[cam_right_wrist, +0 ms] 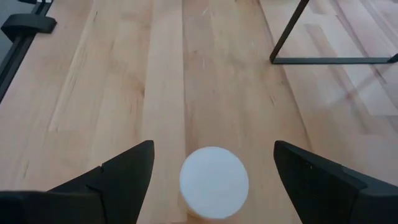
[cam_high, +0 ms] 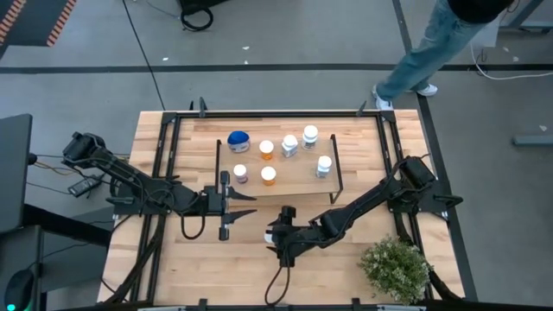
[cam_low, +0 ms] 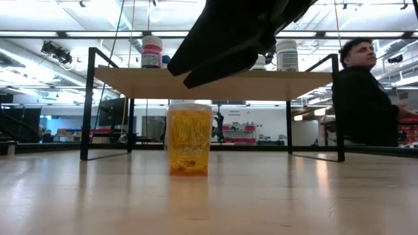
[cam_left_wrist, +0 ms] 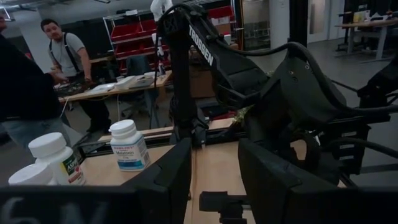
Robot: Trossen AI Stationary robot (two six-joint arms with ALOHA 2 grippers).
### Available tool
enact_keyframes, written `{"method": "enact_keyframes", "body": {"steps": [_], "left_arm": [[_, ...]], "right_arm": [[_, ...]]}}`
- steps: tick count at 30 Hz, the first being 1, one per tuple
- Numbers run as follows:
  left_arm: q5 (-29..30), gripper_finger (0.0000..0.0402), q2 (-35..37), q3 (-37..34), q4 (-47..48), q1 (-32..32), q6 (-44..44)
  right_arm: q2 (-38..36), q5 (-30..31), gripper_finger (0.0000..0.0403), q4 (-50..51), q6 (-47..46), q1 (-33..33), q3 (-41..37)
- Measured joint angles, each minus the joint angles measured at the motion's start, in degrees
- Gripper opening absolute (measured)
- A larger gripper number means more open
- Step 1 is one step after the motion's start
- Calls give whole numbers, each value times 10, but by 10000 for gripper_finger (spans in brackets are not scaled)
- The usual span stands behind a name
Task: Pick and place medicine bottles onto shelf by color
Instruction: Put the orange medicine bottle on the shelf
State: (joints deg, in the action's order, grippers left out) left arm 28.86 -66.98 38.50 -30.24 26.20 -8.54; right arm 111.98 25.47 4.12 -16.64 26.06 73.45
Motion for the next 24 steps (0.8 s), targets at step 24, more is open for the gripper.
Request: {"method": "enact_keyframes", "body": {"steps": [24], "left_arm": [[0,139,0,0,0,0,1]], "right_arm": [[0,61,339,-2,-21,34,-40]]}}
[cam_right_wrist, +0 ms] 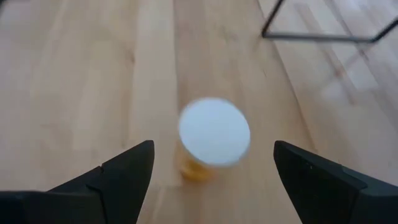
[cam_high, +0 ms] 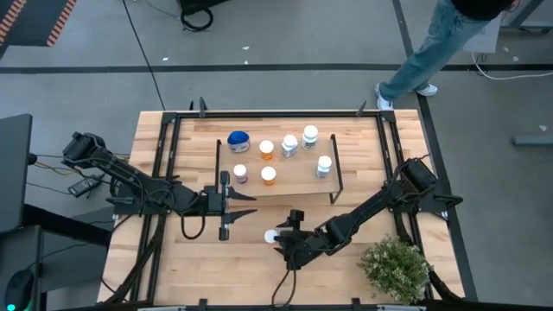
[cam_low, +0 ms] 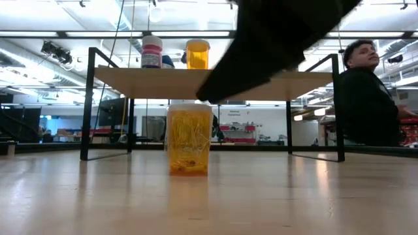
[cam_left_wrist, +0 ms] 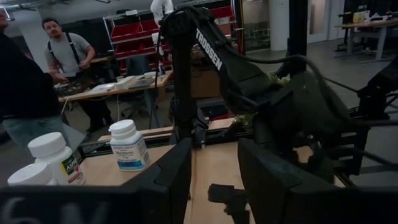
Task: Pick and place medicine bottles onto shelf by color
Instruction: Put the orange medicine bottle on the shelf
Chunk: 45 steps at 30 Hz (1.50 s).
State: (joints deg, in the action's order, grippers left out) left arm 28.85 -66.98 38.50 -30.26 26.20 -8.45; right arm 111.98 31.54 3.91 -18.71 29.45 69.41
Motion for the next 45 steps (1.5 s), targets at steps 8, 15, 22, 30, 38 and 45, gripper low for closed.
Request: {"method": "enact_keyframes", "body": {"steps": [8,15,22,30,38,45], "left_arm": [[0,137,0,0,0,0,3],[0,141,0,0,0,0,3],[0,145,0,0,0,0,3],[0,139,0,0,0,0,3],[-1,148,0,0,4,0,3],[0,141,0,0,5,0,3]], "right_arm": [[0,-1,339,-20,-2,-6,-4],[0,-30,339,-20,-7,-29,-4],[0,-72,339,-21,-11,-44,-4],[11,-76,339,-48,-4,-44,-3],[54,-67,339,-81,14,-42,-4],[51,-65,339,-90,18,-42,-4]]}}
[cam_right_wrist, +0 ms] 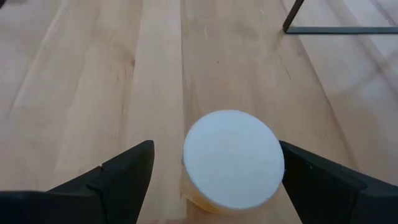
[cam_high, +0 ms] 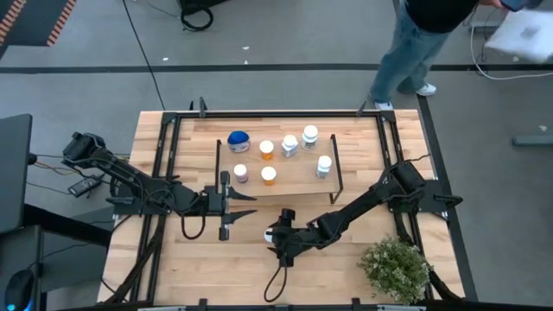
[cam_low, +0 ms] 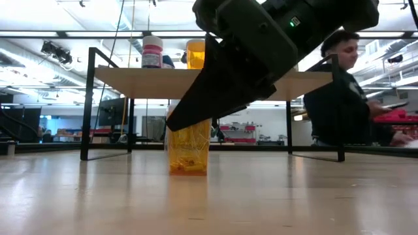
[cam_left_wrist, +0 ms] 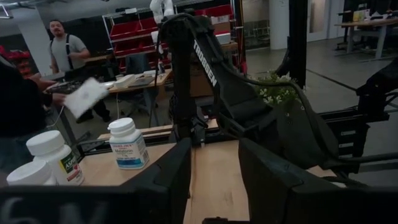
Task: Pick and place medicine bottles onto shelf by color
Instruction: Put the orange medicine bottle on the shelf
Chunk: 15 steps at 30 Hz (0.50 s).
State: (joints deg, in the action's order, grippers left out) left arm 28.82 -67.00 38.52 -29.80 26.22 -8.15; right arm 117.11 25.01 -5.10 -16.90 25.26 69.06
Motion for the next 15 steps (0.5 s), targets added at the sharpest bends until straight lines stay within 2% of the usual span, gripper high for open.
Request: {"method": "enact_keyframes", "body": {"steps": [15], "left_arm": [[0,141,0,0,1,0,0]], "right_arm": [[-3,-1,339,8,0,0,1]]}}
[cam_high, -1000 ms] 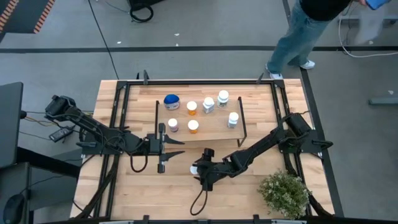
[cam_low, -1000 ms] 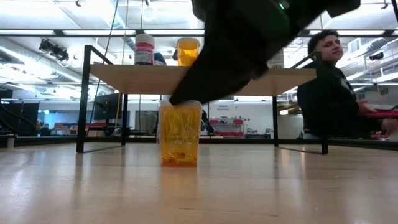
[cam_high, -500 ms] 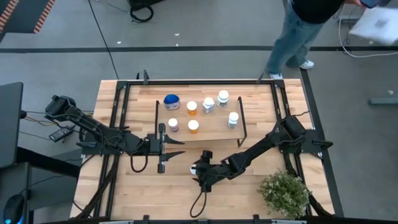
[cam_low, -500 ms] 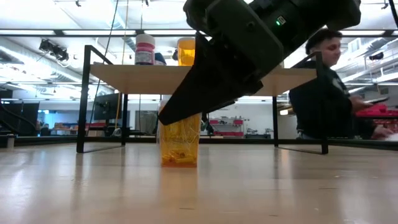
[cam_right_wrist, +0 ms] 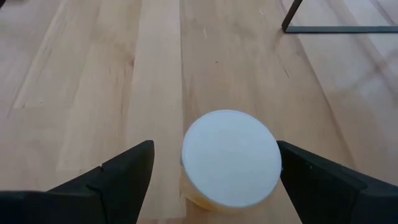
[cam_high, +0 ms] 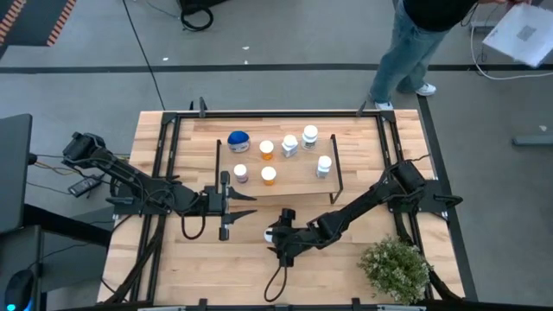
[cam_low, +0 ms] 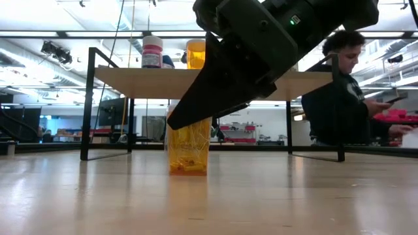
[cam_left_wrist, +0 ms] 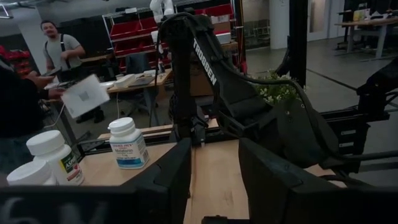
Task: Pick and place medicine bottles onto shelf by color
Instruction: Put the orange medicine bottle on the shelf
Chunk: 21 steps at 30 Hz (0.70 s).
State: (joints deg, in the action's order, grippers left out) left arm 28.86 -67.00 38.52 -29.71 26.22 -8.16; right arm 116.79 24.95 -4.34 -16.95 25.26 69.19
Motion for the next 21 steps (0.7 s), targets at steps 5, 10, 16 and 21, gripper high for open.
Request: {"method": "enact_keyframes", "body": {"steps": [5,10,16,21], "left_arm": [[0,139,0,0,0,0,0],[0,146,0,0,0,0,0],[0,141,0,0,0,0,0],[0,139,0,0,0,0,0]], "right_arm": [[0,-4,339,1,-12,0,0],[0,-15,339,15,-22,-1,0],[0,-30,339,41,-22,-4,18],[0,-32,339,95,-22,-5,47]]}}
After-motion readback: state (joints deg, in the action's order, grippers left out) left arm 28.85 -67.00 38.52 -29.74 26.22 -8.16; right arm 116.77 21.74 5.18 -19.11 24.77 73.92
